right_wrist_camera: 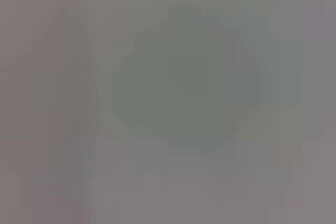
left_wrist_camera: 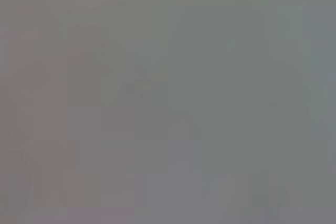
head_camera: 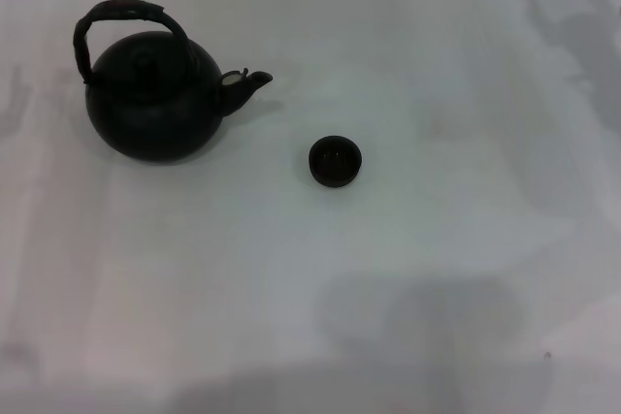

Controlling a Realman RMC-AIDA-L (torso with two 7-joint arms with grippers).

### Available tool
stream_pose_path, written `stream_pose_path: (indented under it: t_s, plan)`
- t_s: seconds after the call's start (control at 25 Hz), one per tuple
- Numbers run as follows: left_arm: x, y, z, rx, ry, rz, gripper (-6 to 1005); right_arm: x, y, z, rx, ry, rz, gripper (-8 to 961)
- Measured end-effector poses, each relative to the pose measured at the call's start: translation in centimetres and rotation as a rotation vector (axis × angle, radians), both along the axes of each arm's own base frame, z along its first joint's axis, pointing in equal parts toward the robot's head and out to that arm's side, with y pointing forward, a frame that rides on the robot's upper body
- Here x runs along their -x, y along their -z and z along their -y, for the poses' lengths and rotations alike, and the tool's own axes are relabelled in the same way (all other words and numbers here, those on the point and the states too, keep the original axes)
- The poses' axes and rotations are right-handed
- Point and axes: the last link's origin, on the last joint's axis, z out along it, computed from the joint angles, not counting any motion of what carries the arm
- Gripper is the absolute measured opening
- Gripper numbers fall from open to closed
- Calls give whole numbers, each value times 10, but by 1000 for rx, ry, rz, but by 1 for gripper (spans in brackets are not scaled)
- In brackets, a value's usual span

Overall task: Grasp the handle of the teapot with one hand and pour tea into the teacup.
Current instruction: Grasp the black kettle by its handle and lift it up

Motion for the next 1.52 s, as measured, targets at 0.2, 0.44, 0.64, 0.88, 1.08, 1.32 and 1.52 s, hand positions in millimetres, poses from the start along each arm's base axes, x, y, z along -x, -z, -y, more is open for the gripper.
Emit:
stream_pose_path:
  t_s: [0.2, 0.44, 0.64, 0.88, 1.08, 1.32, 1.52]
  plan:
    - [6, 8, 36, 34, 18, -10, 875, -16, -19, -4, -73, 94, -55, 844]
    - [11, 20, 75, 74, 8, 12, 876, -29, -36, -7, -123, 164, -72, 844]
    - [7, 30, 84, 132, 37, 10, 876, -33, -43, -9, -138, 187, -78, 845]
    - [-6, 42, 57, 216, 99, -5, 875, -31, -39, -14, -119, 201, -76, 845]
    - [-17, 53, 32, 297, 138, -40, 875, -32, -40, -13, -121, 203, -90, 845]
    - [-20, 58, 21, 328, 134, -51, 876, -38, -42, -7, -129, 213, -95, 845]
    - [-20, 61, 13, 352, 119, -59, 875, -38, -42, -7, -131, 213, -96, 845]
